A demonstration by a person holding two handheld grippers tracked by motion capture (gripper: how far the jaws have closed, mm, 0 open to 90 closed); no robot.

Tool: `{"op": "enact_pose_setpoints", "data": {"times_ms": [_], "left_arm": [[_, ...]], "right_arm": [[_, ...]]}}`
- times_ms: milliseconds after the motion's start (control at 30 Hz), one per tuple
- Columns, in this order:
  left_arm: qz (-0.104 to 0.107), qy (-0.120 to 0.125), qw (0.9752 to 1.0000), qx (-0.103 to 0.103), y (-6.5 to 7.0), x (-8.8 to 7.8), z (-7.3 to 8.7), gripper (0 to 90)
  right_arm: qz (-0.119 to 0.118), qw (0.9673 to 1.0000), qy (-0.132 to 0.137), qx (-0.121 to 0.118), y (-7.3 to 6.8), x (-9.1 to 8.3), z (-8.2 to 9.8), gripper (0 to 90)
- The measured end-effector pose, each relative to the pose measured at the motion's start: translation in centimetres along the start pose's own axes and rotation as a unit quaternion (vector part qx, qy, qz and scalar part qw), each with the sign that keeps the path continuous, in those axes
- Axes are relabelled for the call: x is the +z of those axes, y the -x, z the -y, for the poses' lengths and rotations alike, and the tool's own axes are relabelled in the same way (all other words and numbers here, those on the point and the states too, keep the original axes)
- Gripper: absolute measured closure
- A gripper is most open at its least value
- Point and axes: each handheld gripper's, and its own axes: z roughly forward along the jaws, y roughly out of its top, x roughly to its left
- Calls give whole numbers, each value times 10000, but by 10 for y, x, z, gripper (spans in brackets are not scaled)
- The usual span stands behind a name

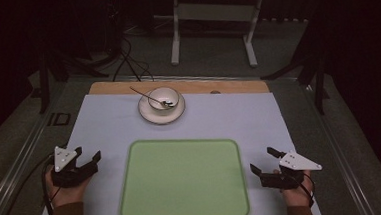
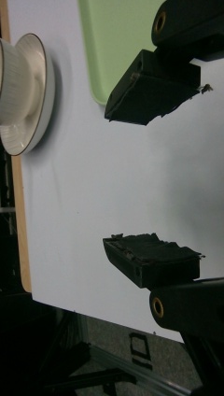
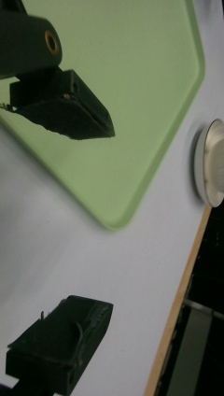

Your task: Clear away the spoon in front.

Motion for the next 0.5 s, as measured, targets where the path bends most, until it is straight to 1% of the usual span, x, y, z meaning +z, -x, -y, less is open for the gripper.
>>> {"op": "enact_pose_setpoints", "data": {"times_ms": [33, 100, 133, 233, 333, 367, 500], "left_arm": [[9, 15, 10000, 5, 0, -1, 0, 329], [18, 105, 9999, 24, 0, -2, -2, 331], [18, 105, 9999, 24, 0, -2, -2, 331], [53, 173, 9998, 35, 1, -3, -4, 332], [63, 142, 9999, 42, 3, 0, -4, 332], [62, 100, 9999, 46, 3, 2, -4, 332], [89, 92, 9999, -7, 3, 3, -3, 333]], "right_arm": [[0, 10000, 0, 0, 0, 0, 0, 130], [25, 9999, 88, -54, -1, 0, -1, 131], [30, 9999, 114, -64, -1, 0, -1, 131], [48, 9999, 123, -53, 0, 0, 0, 131], [70, 9999, 151, -43, 2, -1, 1, 131], [111, 9998, 166, -52, 2, -1, 1, 131], [159, 9996, 199, -81, 2, -2, 1, 131]]}}
